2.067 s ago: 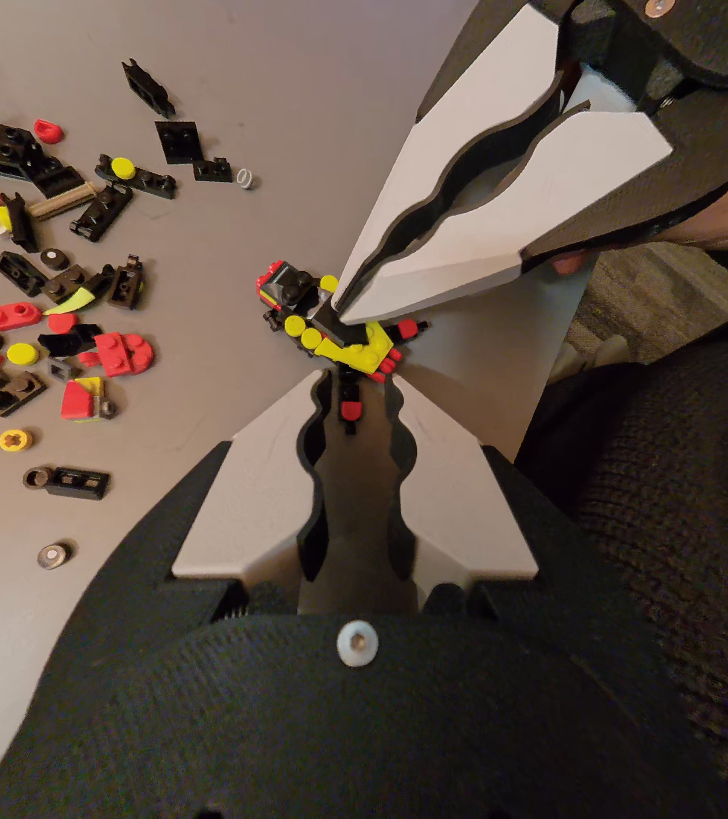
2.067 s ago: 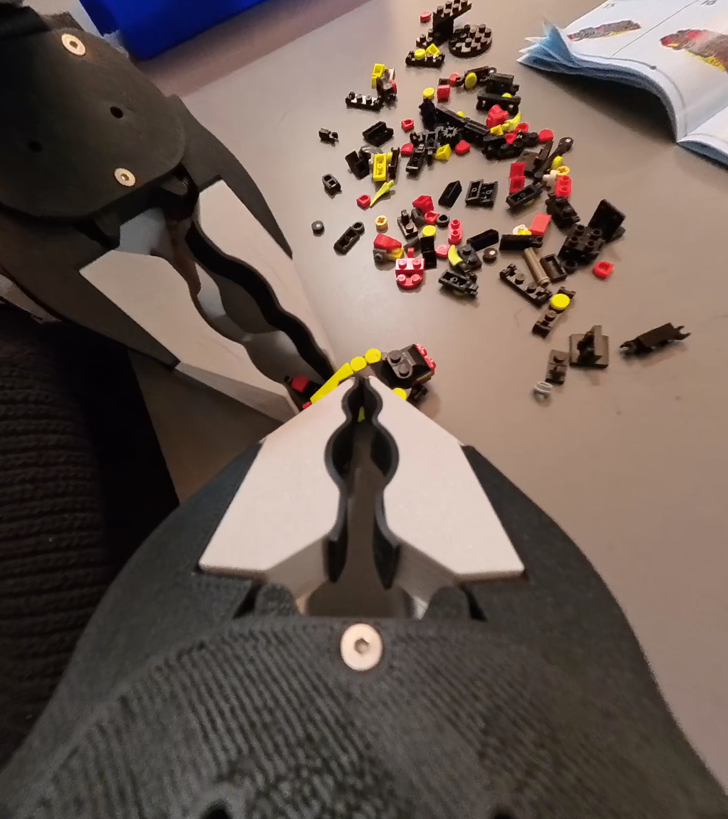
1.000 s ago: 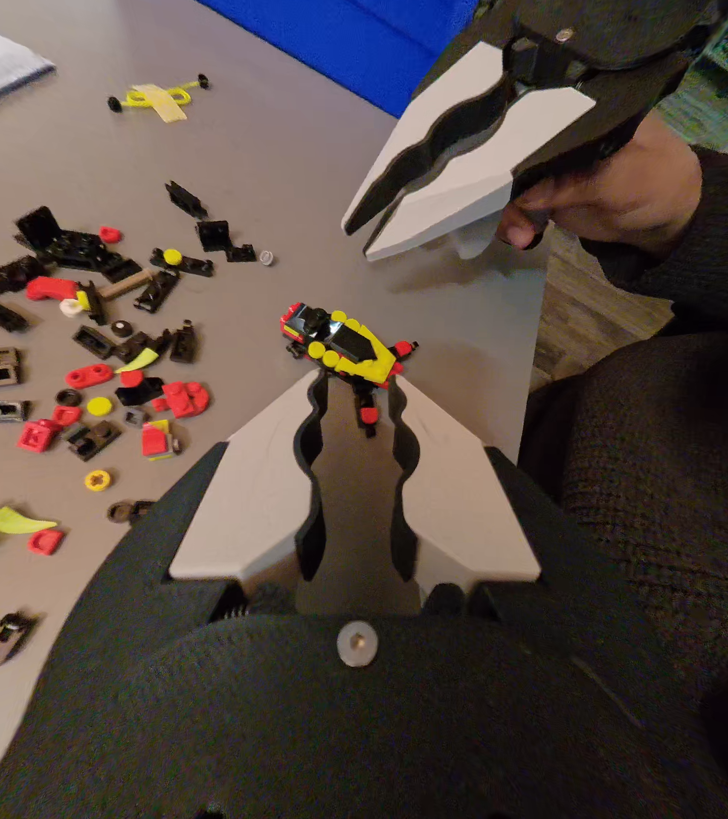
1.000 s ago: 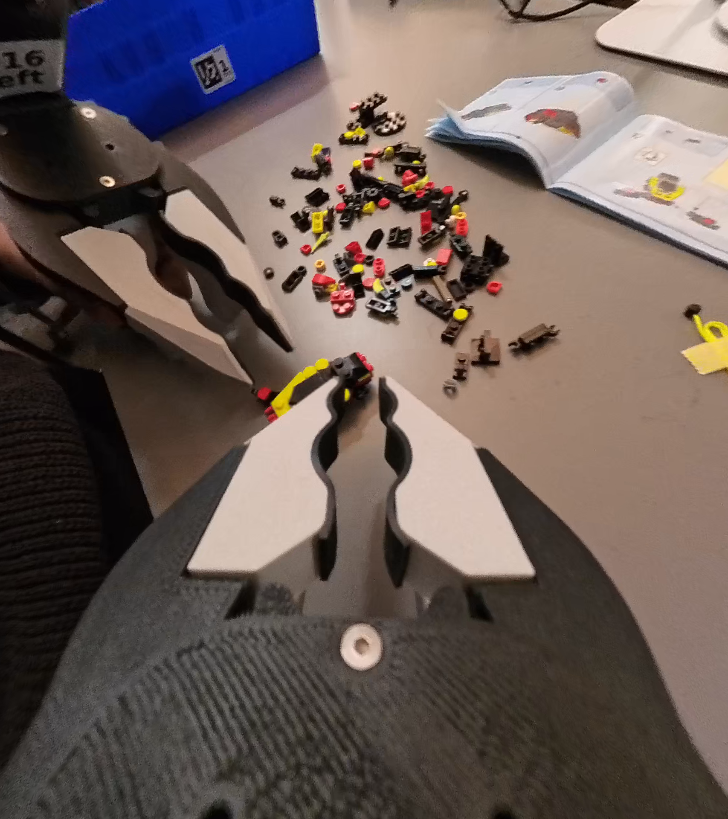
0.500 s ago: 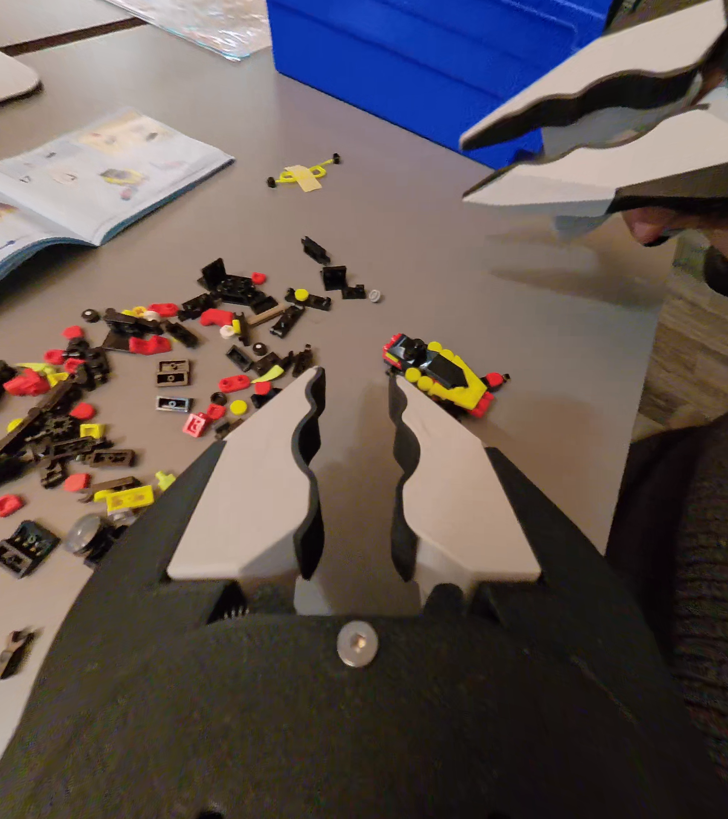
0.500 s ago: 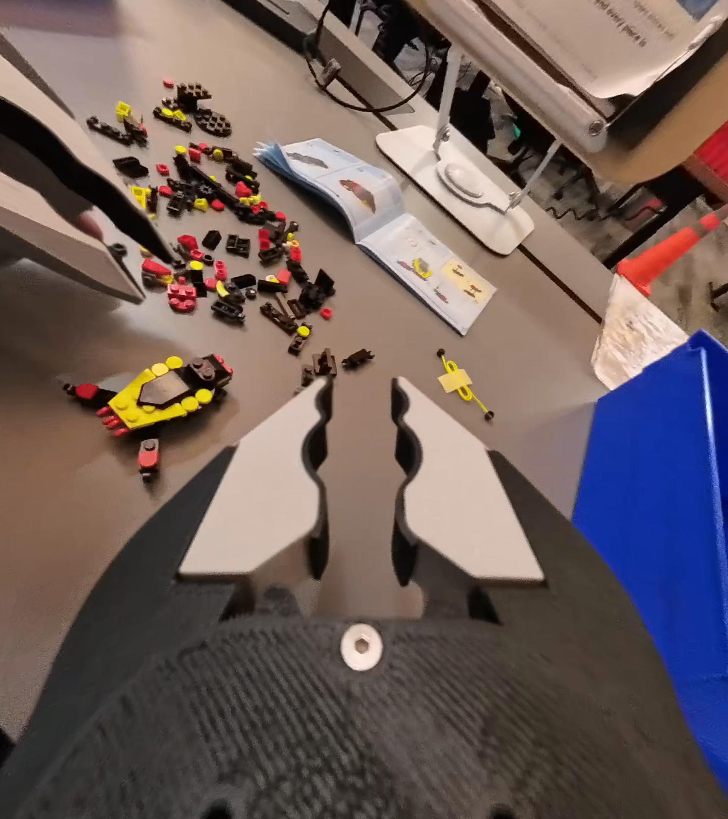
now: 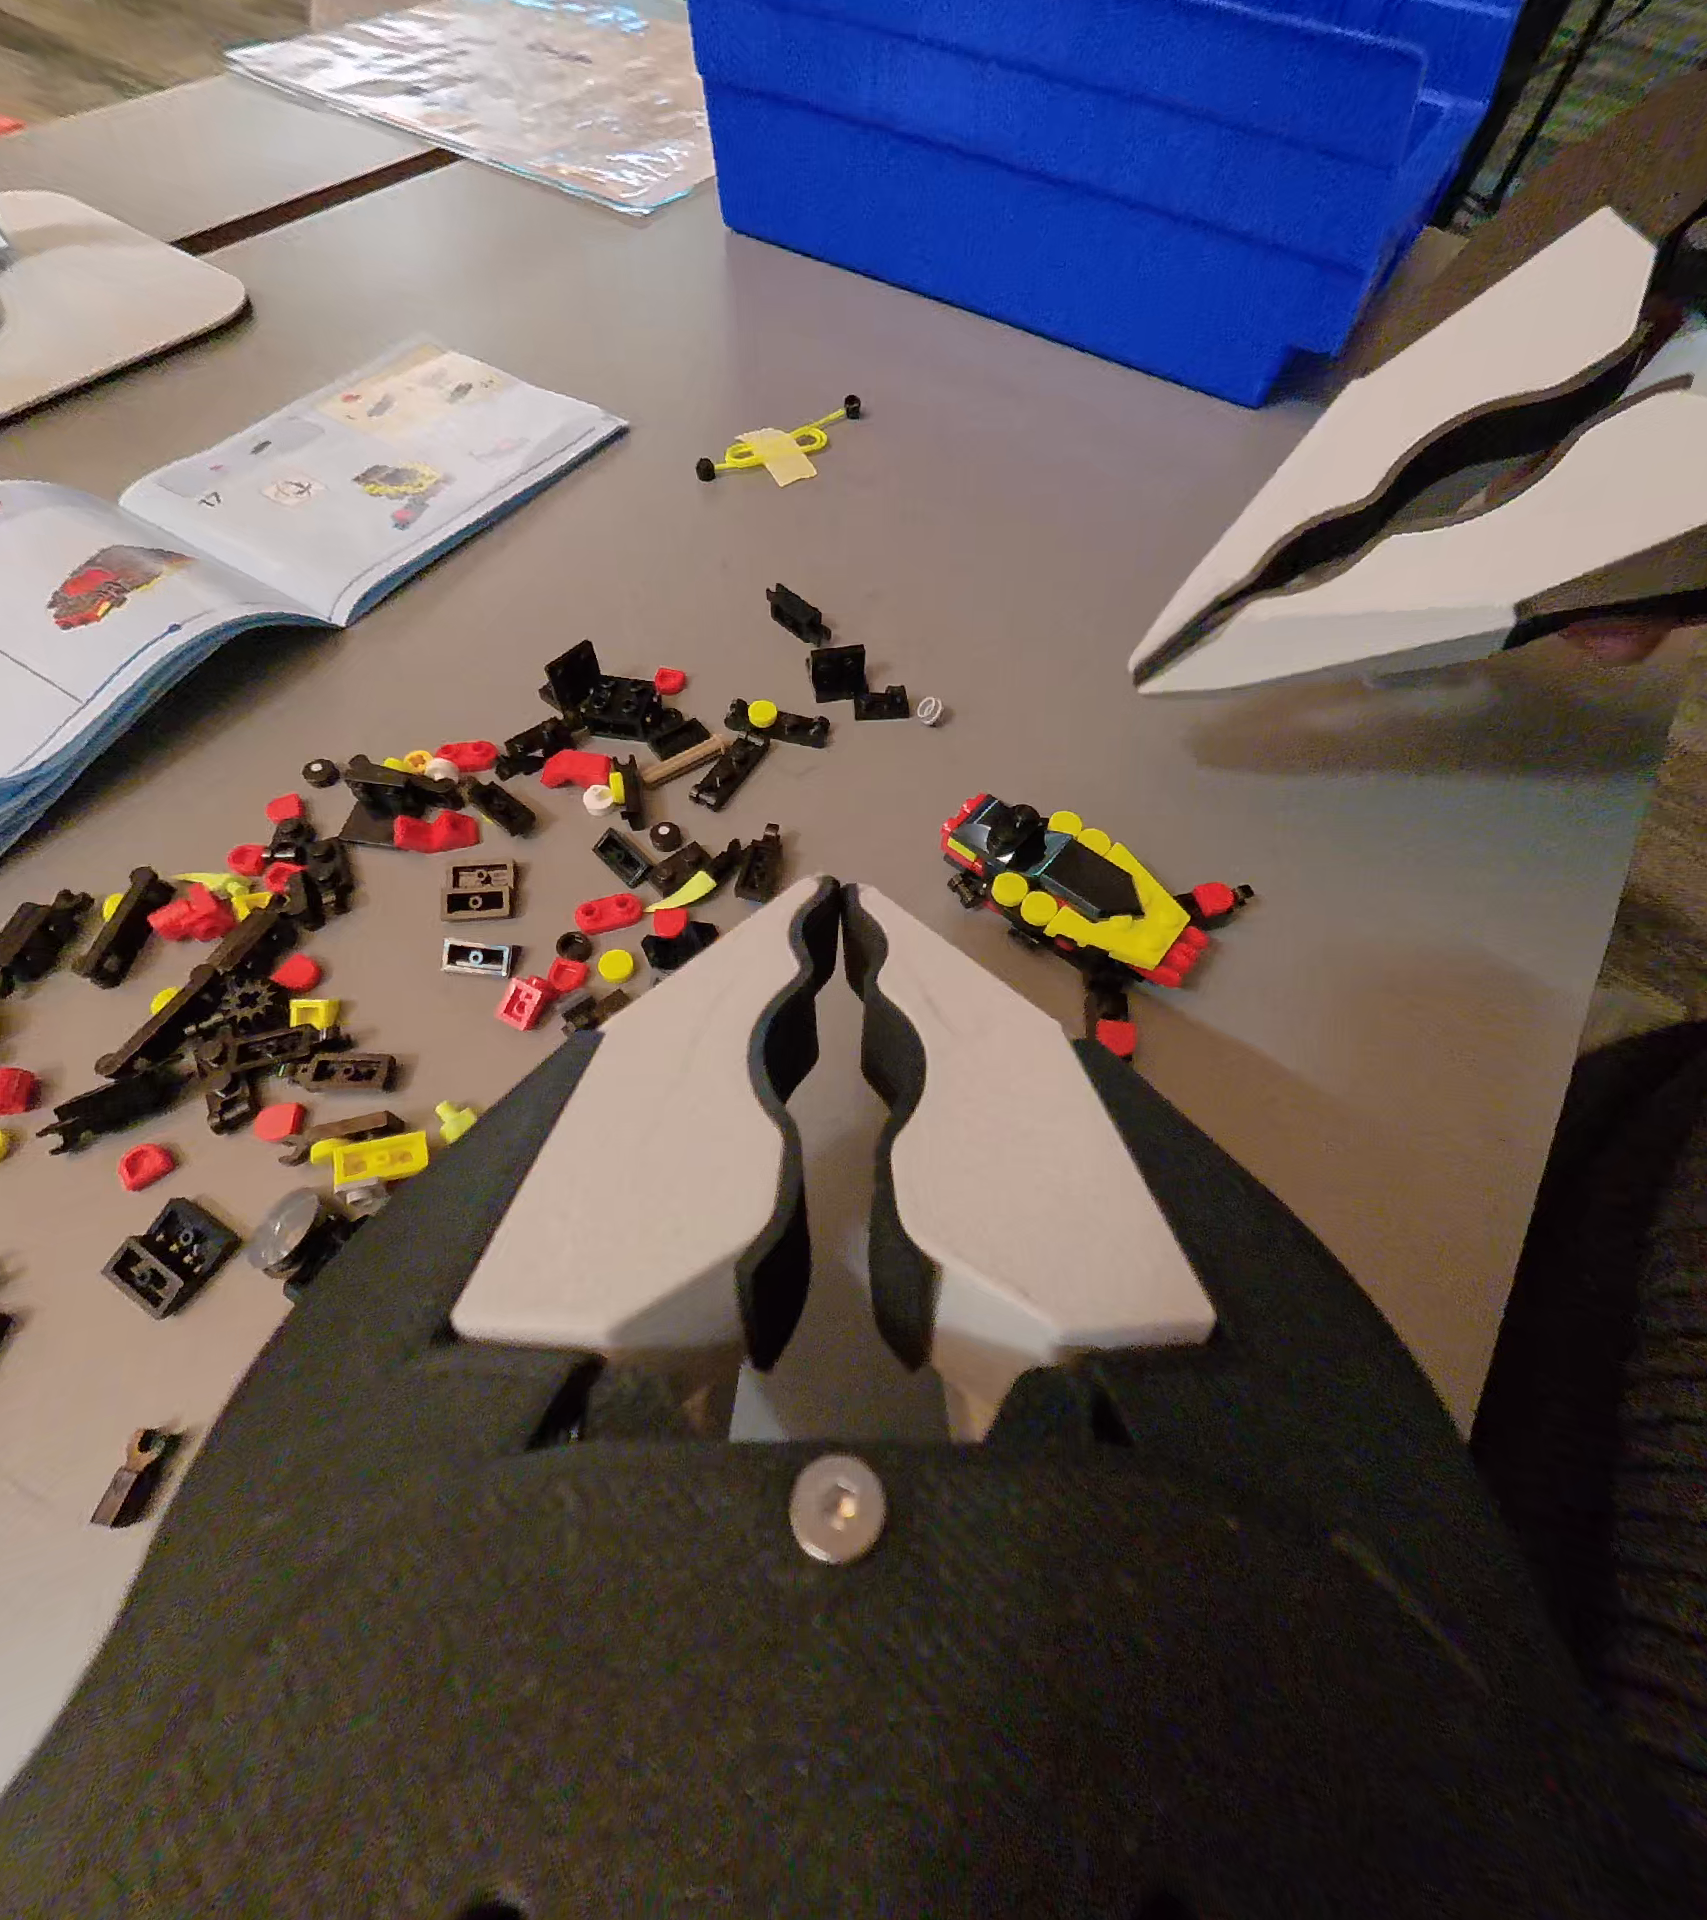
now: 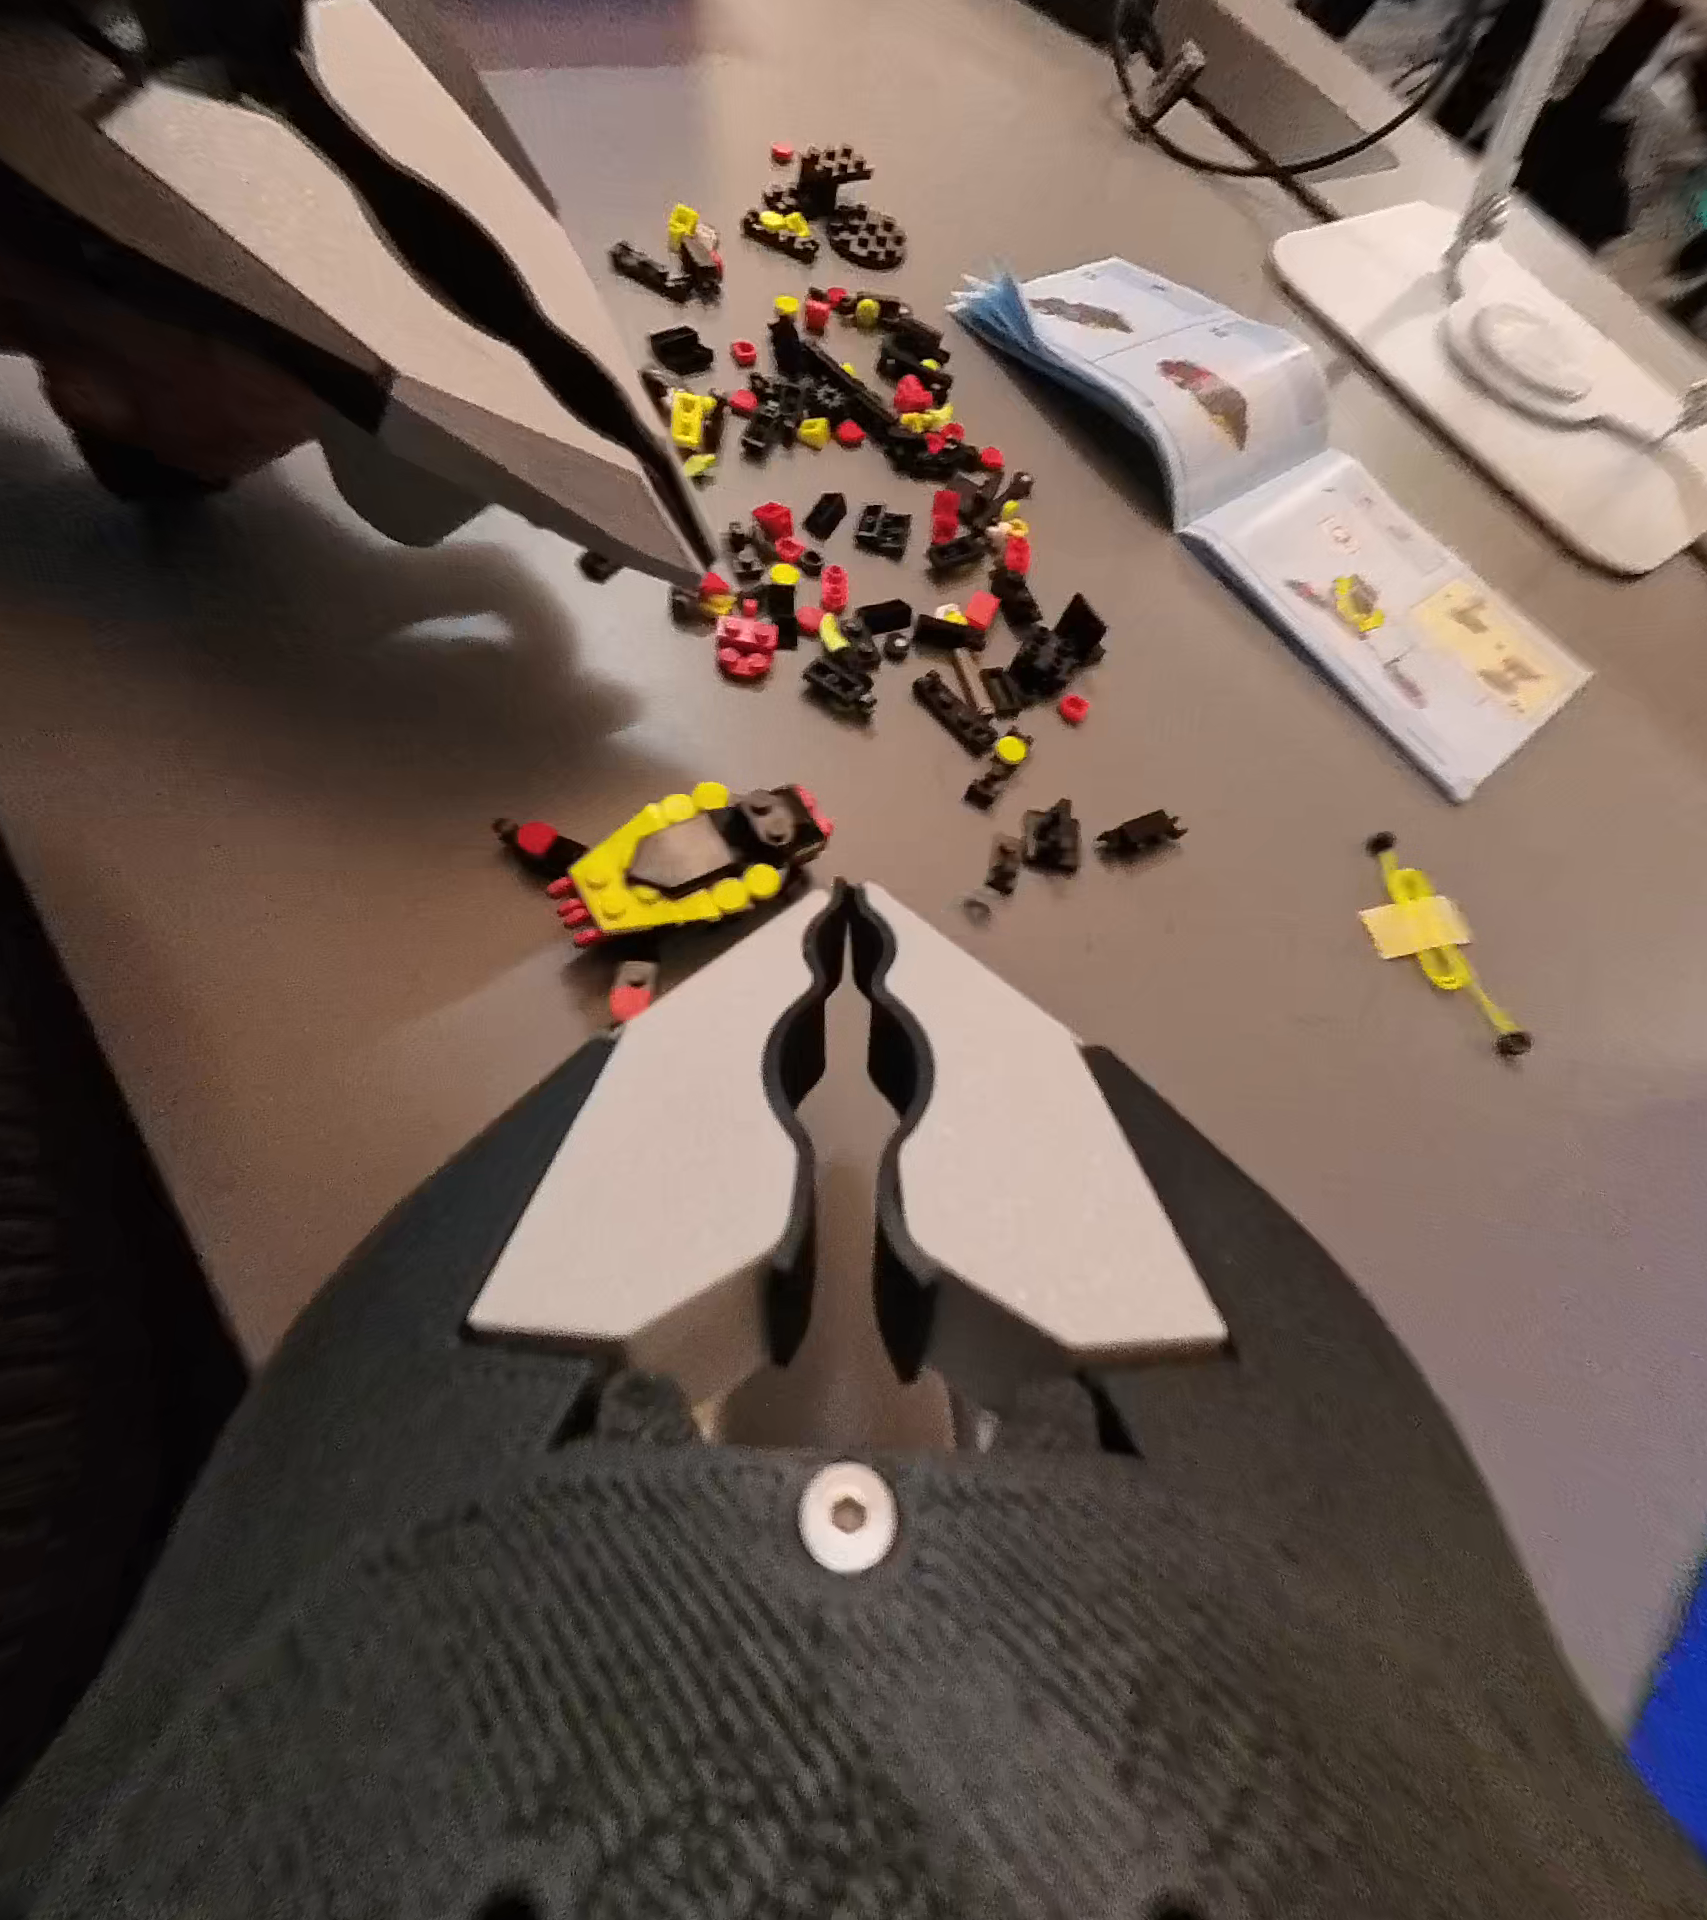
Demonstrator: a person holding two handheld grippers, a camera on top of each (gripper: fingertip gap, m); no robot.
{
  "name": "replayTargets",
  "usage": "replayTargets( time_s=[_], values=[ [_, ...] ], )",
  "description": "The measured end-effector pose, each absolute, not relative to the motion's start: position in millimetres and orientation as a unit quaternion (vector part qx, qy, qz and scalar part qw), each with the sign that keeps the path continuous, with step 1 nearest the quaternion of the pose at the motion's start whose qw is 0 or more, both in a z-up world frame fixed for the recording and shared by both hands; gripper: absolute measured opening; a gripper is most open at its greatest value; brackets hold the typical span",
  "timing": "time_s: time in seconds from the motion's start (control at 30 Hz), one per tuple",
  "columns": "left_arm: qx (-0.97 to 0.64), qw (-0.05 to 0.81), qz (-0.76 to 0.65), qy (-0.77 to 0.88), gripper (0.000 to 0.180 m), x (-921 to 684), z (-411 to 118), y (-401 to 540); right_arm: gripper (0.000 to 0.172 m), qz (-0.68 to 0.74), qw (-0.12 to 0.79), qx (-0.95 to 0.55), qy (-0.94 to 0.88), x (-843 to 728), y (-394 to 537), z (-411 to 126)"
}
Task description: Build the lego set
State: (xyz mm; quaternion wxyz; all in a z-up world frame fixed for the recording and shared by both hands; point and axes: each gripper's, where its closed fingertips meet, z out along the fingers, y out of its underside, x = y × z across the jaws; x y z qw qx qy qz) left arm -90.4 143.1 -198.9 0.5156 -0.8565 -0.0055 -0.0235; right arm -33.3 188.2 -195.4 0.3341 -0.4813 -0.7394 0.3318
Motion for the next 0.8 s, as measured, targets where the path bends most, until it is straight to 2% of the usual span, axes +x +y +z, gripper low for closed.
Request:
replayTargets(
  time_s=[0.13, 0.23, 0.47, 0.67, 0.8],
  values=[
    [-0.862, 0.506, -0.027, 0.003, 0.0, -87, -202, 144, 0.0, 0.427, 0.241, -0.523, -0.697, -30, 177, -189],
    [-0.867, 0.497, -0.034, 0.0, 0.003, -87, -205, 145, 0.001, 0.46, 0.206, -0.548, -0.667, -31, 182, -188],
    [-0.873, 0.482, -0.067, -0.023, 0.008, -91, -211, 146, 0.01, 0.45, 0.207, -0.557, -0.667, -33, 186, -193],
    [-0.883, 0.46, -0.085, -0.024, 0.0, -89, -218, 147, 0.023, 0.439, 0.207, -0.57, -0.662, -34, 191, -197],
    [-0.892, 0.447, -0.056, -0.027, 0.0, -92, -223, 148, 0.016, 0.421, 0.205, -0.584, -0.663, -33, 196, -203]
  ],
)
